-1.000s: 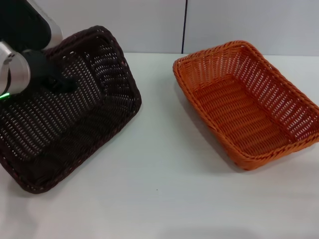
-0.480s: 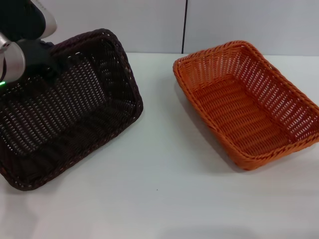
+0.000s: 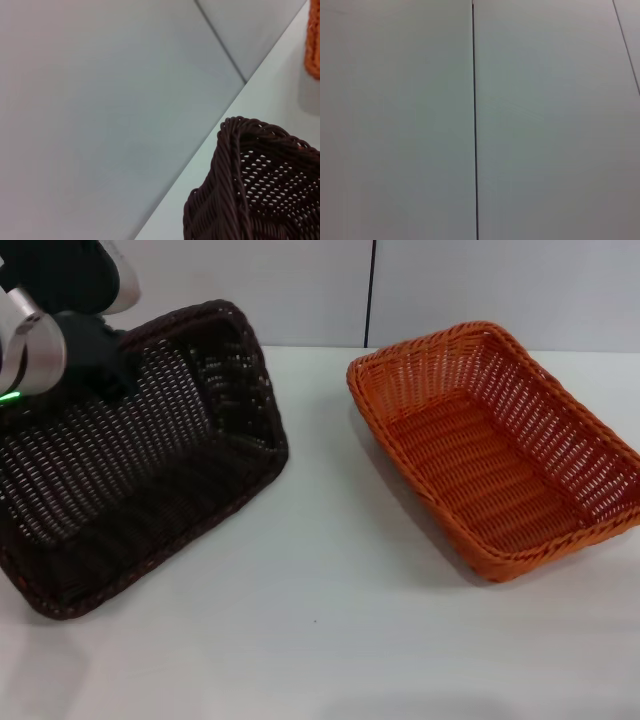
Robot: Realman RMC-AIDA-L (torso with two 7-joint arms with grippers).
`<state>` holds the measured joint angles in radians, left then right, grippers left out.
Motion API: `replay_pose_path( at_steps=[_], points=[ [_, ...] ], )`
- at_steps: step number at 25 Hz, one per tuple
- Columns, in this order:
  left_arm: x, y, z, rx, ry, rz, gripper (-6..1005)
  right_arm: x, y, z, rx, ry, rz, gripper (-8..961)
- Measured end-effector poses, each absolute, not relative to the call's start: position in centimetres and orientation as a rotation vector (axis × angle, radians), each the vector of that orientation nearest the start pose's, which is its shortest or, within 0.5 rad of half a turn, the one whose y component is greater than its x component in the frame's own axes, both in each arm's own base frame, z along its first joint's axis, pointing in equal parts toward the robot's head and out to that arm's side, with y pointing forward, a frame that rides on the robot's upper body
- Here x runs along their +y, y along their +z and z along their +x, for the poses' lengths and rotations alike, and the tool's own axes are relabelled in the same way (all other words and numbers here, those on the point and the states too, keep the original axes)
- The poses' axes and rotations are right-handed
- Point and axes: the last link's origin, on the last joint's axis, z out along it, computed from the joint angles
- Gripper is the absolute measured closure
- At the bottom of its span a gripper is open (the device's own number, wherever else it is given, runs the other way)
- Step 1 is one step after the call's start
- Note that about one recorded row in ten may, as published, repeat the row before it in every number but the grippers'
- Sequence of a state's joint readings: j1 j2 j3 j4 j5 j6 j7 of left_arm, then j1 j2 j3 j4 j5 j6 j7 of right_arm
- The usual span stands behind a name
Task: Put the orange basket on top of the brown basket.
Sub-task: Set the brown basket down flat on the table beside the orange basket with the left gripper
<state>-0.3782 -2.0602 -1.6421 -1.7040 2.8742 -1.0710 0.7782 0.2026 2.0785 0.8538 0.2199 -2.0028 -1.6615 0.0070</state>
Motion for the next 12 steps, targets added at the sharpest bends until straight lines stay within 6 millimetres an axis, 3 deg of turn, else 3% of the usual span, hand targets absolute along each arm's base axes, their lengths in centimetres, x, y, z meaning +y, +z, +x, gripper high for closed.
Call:
replay_pose_path(
  at_steps=[12],
  points=[
    [36.2,7.6,-12.4,0.023,0.271,-2.339,805,23.0,5.4,35.5,0.314,0.756,-1.056,128]
  ],
)
